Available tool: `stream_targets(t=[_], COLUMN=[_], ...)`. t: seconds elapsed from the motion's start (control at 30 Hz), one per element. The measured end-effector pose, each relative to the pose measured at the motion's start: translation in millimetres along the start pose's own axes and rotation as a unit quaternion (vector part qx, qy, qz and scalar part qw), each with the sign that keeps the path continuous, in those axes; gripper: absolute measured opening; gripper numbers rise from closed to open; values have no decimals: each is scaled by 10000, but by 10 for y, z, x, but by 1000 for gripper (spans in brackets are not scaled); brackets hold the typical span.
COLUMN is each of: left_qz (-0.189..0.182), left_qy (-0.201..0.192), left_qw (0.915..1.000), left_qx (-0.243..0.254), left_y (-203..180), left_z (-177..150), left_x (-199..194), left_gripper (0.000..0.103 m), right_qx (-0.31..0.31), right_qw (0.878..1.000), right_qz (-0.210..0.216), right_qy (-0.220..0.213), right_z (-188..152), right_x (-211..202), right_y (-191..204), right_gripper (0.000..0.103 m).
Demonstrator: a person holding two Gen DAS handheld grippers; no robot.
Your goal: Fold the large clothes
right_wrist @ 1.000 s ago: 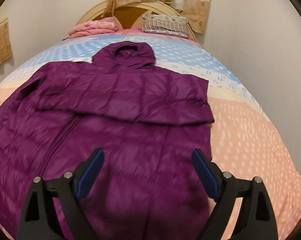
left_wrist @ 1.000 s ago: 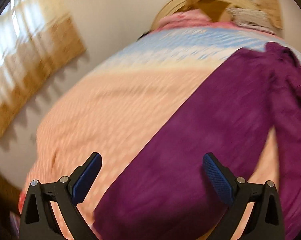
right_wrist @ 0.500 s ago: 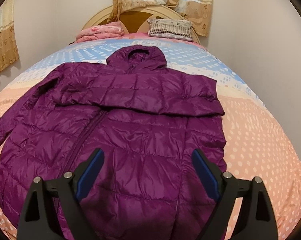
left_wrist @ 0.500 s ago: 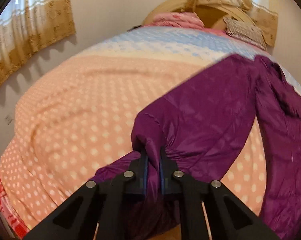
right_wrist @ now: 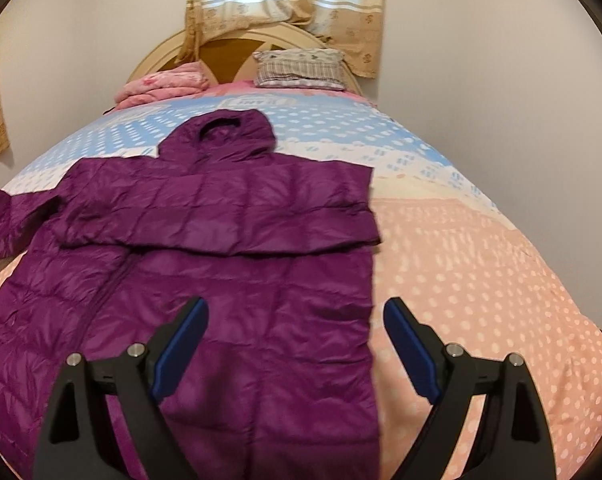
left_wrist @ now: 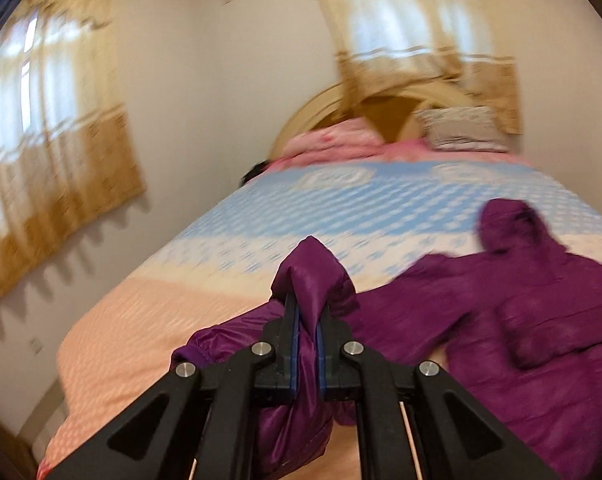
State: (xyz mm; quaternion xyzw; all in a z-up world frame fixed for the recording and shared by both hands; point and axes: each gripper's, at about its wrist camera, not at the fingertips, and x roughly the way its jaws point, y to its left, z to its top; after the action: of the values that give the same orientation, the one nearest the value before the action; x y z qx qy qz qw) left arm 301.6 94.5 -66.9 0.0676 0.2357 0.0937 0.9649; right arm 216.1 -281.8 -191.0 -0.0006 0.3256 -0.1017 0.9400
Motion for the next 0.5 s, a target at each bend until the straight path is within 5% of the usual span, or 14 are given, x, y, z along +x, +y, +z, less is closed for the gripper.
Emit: stream_targets(t=[0.3, 0.5], left_qz=[-919, -1353], left_qy=[-49, -115], left_qw=[9936, 9828], left_qx=[648, 1252], left_y=[-1364, -2219], left_z=[157, -16], left_x=[-50, -193], left_gripper=[5, 5], right_qx=[173, 497], right_qw=[9994, 9982], right_qz=[-295, -311], right_qy=[18, 94], right_z=[15, -124], right_x=[23, 66], right_y=[-379, -637], right_gripper=[91, 91])
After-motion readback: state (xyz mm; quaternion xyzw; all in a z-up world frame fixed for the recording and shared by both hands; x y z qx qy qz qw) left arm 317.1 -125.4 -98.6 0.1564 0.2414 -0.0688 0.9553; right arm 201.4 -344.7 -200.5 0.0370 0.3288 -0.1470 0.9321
